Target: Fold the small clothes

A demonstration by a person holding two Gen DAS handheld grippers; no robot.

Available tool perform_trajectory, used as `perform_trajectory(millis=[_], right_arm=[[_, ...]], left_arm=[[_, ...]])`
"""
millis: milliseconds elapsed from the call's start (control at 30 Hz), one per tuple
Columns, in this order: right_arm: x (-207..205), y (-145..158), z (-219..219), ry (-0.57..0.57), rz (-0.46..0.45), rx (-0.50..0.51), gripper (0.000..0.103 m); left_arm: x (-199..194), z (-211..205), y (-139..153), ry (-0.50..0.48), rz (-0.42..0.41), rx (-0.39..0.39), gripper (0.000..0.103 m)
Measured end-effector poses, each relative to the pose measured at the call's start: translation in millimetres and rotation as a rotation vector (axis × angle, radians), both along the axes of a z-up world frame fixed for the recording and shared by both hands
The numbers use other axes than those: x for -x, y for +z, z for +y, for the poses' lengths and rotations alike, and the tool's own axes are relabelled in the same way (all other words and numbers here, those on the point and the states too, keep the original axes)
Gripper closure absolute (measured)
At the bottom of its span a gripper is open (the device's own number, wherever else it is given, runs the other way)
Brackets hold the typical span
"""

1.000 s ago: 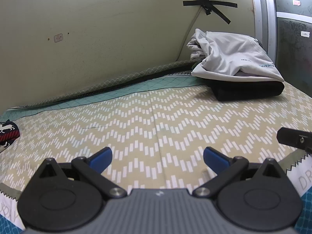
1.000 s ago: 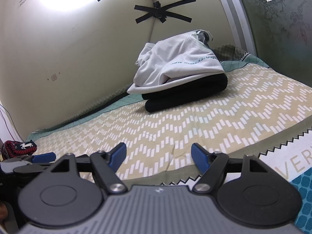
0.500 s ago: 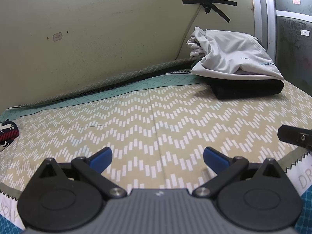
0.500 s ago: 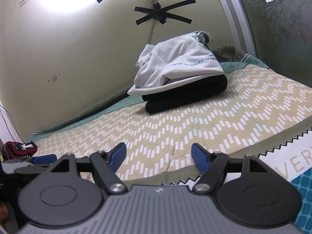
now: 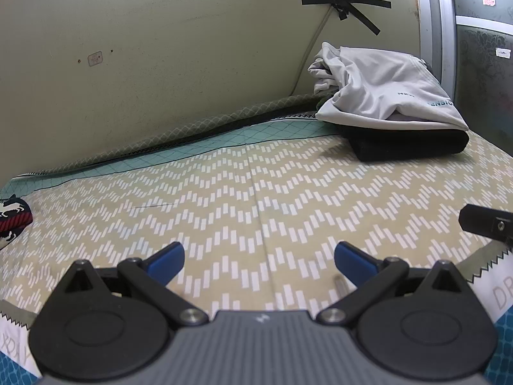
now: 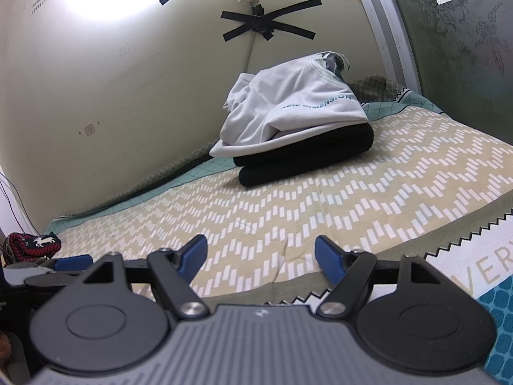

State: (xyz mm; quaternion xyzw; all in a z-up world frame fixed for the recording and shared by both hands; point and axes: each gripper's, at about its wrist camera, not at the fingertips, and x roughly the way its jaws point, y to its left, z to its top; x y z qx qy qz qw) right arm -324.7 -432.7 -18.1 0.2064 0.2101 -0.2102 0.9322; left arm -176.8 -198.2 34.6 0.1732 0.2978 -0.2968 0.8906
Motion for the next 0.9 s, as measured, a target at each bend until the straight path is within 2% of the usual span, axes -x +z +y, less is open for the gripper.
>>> perform_trajectory(millis=[367,533,900], right_arm=[[0.0,0.2,0.3,-0.001,0.0,0.0,0.034],[-0.1,-0.1,0.2,0.0,0.0,0.0,0.034],[-1.4,0.4,-1.5,0.006,0.002,-0.005,0.034]], left_arm=[[1.2,0.1,0.9,0.017,-0.007,0.005,0.0],[1.8,-2.7,-0.3,0.032,-0.01,-0.024,0.0],[-0.9,-2.1,-1.6,0.041,-0.012,-0.037,0.0]])
